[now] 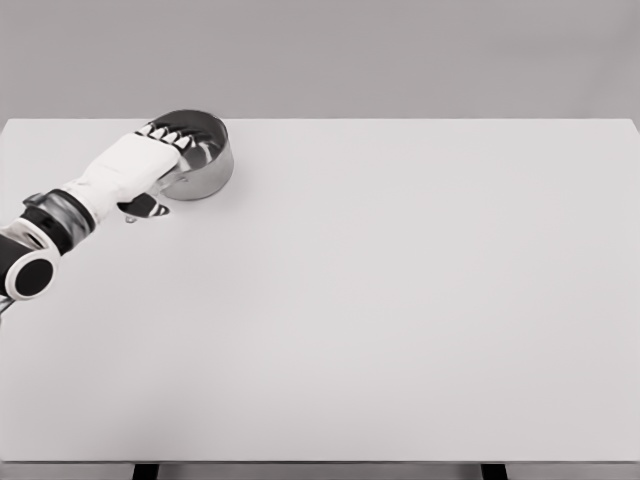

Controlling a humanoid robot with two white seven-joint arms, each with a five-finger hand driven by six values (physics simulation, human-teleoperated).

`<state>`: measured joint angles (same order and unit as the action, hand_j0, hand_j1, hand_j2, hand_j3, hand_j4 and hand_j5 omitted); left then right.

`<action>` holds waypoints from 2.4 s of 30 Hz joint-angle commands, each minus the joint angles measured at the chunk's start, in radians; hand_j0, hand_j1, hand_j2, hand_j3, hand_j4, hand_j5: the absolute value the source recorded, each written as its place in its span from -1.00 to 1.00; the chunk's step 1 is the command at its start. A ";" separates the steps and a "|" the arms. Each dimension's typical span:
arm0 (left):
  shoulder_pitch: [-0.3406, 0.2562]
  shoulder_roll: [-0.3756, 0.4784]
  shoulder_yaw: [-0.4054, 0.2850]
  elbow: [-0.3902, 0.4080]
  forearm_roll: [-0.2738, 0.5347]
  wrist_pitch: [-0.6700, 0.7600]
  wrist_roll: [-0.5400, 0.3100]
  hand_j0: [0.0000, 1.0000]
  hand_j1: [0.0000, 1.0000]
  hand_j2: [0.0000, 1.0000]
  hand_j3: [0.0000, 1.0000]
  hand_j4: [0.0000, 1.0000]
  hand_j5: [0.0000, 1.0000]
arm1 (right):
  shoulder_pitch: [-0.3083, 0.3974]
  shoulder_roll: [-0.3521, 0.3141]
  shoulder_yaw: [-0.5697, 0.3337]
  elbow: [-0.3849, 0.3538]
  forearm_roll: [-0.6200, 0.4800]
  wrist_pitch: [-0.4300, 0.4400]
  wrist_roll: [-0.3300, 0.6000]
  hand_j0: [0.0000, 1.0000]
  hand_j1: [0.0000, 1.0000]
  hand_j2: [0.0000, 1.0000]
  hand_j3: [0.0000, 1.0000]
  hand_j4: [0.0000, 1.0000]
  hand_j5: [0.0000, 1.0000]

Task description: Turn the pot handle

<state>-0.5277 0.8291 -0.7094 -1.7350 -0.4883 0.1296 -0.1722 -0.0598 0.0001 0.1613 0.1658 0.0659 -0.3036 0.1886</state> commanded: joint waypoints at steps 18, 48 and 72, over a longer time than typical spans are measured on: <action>0.014 0.012 0.034 0.040 -0.022 -0.007 -0.009 1.00 1.00 1.00 1.00 1.00 1.00 | 0.000 0.000 0.000 0.000 0.000 0.000 0.000 1.00 1.00 1.00 1.00 1.00 1.00; 0.020 0.012 0.097 0.132 -0.035 -0.047 -0.003 1.00 1.00 1.00 1.00 1.00 1.00 | 0.000 0.000 0.000 0.000 0.000 0.000 0.000 1.00 1.00 1.00 1.00 1.00 1.00; 0.020 0.010 0.149 0.173 -0.018 -0.082 0.010 1.00 1.00 1.00 1.00 1.00 1.00 | 0.000 0.000 0.000 0.000 0.000 0.000 0.000 1.00 1.00 1.00 1.00 1.00 1.00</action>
<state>-0.5062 0.8373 -0.5662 -1.5592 -0.5077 0.0586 -0.1638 -0.0598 0.0001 0.1613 0.1658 0.0659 -0.3036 0.1891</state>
